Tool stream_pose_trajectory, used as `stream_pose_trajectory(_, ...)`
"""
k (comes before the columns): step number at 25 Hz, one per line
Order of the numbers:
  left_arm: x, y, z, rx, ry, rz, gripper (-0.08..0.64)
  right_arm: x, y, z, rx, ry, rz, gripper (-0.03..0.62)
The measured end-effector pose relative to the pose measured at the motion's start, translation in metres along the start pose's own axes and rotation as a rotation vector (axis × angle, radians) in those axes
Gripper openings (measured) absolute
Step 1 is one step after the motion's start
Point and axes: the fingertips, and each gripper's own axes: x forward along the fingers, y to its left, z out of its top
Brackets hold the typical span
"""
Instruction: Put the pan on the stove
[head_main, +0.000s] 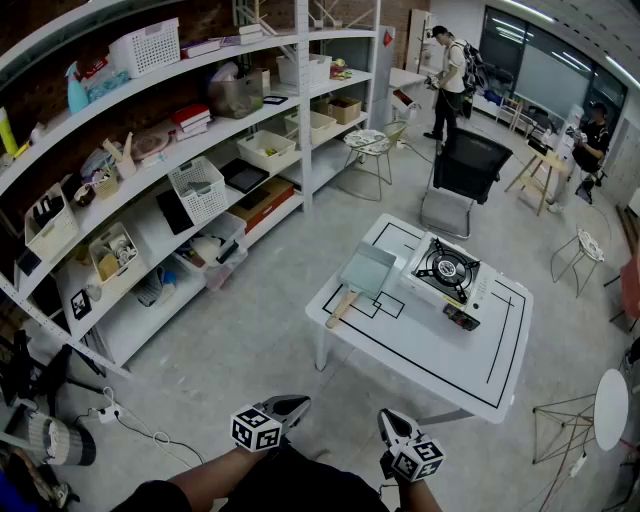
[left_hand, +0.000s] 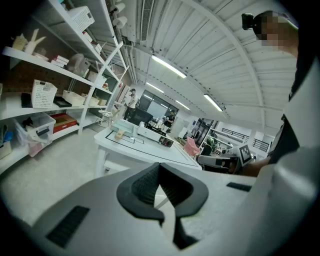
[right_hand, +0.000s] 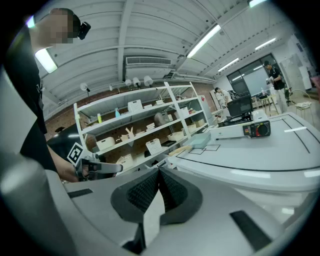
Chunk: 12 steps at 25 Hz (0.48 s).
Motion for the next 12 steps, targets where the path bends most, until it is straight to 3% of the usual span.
stream_pose_trajectory(12,-0.045,-0.006,0.005,0.084,-0.021,-0.007,0.009,0.016,0.05,0.0,-0.028,-0.023,0.052,0.026)
